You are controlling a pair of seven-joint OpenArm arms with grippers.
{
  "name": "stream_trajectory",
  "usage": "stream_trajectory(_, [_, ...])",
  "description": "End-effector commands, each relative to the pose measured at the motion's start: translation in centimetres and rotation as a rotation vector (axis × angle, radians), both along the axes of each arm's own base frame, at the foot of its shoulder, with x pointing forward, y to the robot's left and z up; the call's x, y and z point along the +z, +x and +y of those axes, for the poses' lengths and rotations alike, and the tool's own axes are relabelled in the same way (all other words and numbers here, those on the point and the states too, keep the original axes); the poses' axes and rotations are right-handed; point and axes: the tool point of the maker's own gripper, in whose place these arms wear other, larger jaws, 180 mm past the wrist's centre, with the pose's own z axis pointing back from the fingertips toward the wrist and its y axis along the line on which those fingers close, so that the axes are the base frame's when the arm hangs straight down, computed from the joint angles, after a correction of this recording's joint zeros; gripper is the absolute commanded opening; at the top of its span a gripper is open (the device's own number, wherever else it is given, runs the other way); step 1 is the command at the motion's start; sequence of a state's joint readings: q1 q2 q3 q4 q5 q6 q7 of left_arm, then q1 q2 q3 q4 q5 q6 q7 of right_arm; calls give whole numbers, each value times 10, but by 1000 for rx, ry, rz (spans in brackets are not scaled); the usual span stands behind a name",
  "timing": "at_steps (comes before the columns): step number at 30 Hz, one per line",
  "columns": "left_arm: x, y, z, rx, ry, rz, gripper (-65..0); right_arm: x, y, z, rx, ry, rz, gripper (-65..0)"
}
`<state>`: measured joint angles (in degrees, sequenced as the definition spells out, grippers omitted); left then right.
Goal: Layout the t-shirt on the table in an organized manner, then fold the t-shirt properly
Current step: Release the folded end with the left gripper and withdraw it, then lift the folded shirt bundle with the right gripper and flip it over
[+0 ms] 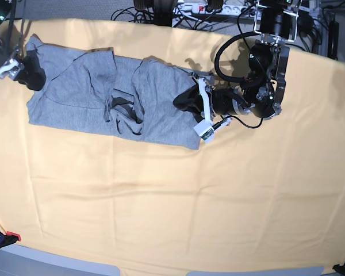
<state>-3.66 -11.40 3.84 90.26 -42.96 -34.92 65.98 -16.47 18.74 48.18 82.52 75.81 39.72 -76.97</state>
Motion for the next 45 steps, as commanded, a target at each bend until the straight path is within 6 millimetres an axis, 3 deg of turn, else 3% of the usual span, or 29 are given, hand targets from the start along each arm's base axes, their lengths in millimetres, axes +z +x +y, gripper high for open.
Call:
stream_trajectory(1, [3, 6, 4, 4, 18, -15, -650, 5, 3, 1, 28, -12, -10, -212])
stream_trajectory(11, [4, 6, 4, 3, 16, -14, -650, -14, 5, 52, 198, 35, 48, -232])
stream_trajectory(13, [4, 6, 3, 4, 15, -14, -650, -14, 6, 53, 203, 33, 49, -331])
stream_trajectory(16, [11, 10, 1, 4, -15, -23, -650, -11, 11, 51, 205, 25, 39, -606])
stream_trajectory(17, [17, 13, -1, 4, -34, -30, -650, -10, 13, 52, 209, 24, 35, -650])
stream_trajectory(23, [68, 45, 3, 27, -171, -78, -650, 2, 31, 54, 238, 6, -3, -650])
stream_trajectory(30, [102, 82, 56, 165, -192, -192, -650, 33, 44, 39, 280, -151, -72, -650])
stream_trajectory(35, [98, 84, 96, 254, -149, -202, -650, 63, 46, 18, 262, -360, -114, -650])
stream_trajectory(39, [87, 76, 114, 266, -98, -180, -650, 85, 41, 7, 241, -481, -146, -650])
stream_trajectory(45, [83, 72, 129, 271, -56, -174, -650, 121, 29, 18, 268, -616, -228, -650])
